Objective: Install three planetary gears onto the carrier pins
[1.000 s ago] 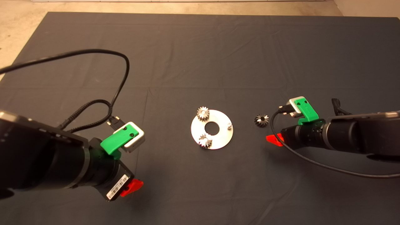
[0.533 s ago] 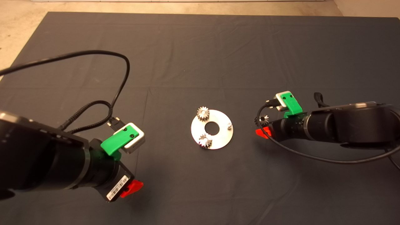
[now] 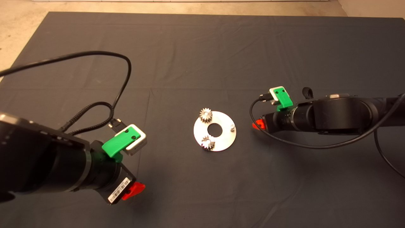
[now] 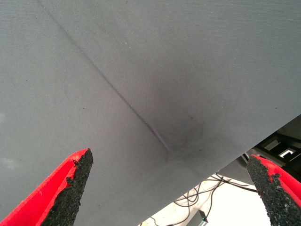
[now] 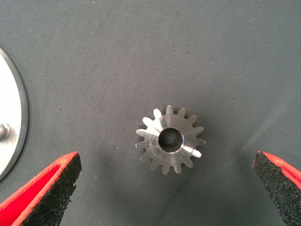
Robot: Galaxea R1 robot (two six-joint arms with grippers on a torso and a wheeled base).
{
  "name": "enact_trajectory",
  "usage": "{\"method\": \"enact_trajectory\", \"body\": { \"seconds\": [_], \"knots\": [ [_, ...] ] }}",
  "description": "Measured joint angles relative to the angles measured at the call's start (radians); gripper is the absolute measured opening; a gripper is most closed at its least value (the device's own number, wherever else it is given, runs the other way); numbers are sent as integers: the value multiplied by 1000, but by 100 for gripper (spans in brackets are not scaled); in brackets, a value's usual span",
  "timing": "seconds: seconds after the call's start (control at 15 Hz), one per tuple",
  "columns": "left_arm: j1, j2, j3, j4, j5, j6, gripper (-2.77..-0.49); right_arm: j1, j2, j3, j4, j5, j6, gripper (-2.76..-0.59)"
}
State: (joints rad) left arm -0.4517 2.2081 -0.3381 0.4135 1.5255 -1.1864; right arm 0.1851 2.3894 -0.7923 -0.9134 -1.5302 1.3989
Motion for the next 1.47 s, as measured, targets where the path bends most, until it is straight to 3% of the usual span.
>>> {"method": "enact_trajectory", "body": {
  "seconds": [0.27,0.47,0.87,0.93,1.07,1.2,1.47],
  "knots": [
    [0,0,0,0,0,0,-92,-1,20,-27,-6,0,0,-61],
    [0,0,0,0,0,0,-92,-3,21,-35,-33,0,-1,-61],
    [0,0,0,0,0,0,-92,-30,21,-43,-40,0,-8,-68],
    [0,0,0,0,0,0,-92,-39,21,-43,-41,0,-8,-80],
    [0,0,0,0,0,0,-92,-55,21,-43,-42,0,-8,-83],
    [0,0,0,0,0,0,-92,-54,21,-43,-62,-1,-8,-97],
    [0,0,0,0,0,0,-92,-54,22,-43,-63,0,-8,-111]
  ]
}}
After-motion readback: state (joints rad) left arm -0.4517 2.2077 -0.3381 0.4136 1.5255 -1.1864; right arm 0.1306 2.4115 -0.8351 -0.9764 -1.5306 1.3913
